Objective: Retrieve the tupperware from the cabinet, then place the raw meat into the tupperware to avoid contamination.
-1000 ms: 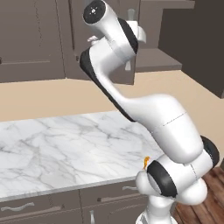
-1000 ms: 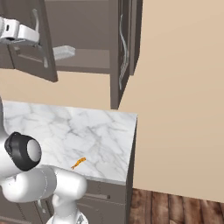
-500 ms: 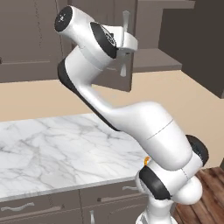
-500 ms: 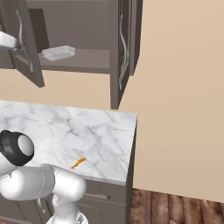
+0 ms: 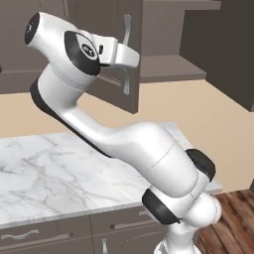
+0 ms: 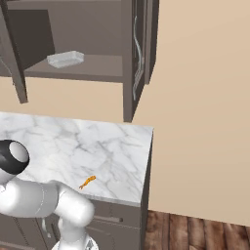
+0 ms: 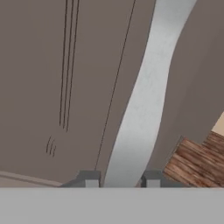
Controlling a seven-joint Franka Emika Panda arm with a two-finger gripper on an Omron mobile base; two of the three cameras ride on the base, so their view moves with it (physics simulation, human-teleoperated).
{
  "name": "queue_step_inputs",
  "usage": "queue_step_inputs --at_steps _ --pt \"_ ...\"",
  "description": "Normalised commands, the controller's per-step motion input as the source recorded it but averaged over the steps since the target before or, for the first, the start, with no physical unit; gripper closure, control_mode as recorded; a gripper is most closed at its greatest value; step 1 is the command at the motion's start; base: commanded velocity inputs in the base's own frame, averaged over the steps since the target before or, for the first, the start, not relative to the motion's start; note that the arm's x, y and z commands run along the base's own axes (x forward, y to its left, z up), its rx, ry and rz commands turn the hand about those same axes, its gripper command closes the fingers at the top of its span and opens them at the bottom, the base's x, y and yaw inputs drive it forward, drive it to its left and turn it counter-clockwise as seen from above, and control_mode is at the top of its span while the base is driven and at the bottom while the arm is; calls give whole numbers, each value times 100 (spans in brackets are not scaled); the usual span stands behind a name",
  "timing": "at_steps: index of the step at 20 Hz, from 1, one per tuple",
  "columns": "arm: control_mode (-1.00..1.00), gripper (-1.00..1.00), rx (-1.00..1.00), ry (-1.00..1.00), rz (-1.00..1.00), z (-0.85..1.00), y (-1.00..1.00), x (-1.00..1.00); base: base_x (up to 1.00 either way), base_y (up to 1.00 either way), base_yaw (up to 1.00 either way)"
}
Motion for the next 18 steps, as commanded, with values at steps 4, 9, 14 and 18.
queue_step_inputs --at_steps 4,9,14,18 --pt "-100 100 0 0 -11 0 15 -24 0 0 0" --pt "-100 -100 0 3 -2 -3 0 -24 0 0 0" --pt "-100 -100 0 3 -3 -4 0 -26 0 0 0" --pt "-100 -100 0 3 -7 0 -7 -40 0 0 0"
